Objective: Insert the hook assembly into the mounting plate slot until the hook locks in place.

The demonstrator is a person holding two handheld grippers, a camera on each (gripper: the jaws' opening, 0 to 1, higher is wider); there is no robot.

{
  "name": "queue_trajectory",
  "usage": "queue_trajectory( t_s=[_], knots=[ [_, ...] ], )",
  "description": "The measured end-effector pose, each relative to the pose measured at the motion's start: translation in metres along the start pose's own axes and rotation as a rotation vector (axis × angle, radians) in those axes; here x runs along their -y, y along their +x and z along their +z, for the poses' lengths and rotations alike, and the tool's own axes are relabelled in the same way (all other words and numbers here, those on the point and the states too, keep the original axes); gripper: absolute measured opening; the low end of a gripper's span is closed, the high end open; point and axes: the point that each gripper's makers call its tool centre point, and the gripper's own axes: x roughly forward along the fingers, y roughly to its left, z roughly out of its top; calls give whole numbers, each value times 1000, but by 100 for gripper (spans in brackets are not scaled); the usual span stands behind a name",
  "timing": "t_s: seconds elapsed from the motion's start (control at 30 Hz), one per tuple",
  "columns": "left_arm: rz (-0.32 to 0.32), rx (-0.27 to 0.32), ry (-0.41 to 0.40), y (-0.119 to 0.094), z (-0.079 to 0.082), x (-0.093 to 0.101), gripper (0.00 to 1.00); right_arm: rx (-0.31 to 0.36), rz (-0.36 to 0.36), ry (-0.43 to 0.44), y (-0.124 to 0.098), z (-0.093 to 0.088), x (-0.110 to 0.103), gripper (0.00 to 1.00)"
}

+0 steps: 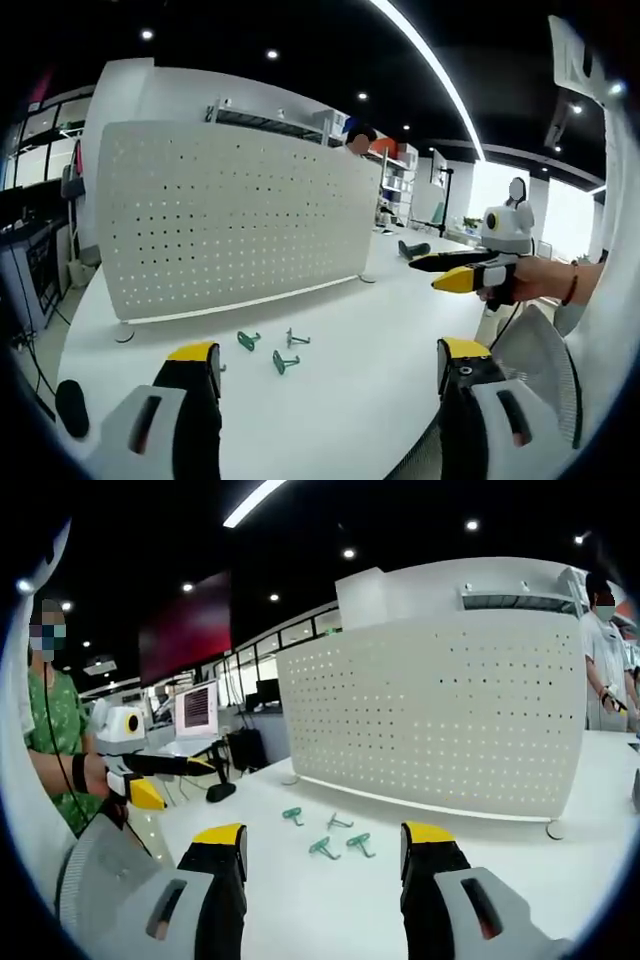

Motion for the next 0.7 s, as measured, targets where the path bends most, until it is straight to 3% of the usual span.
queue_trajectory(
  t_s=[0.7],
  knots=[
    [-1, -17, -13, 3, -6, -2, 91, -16, 2, 0, 0, -4, -3, 62]
  ],
)
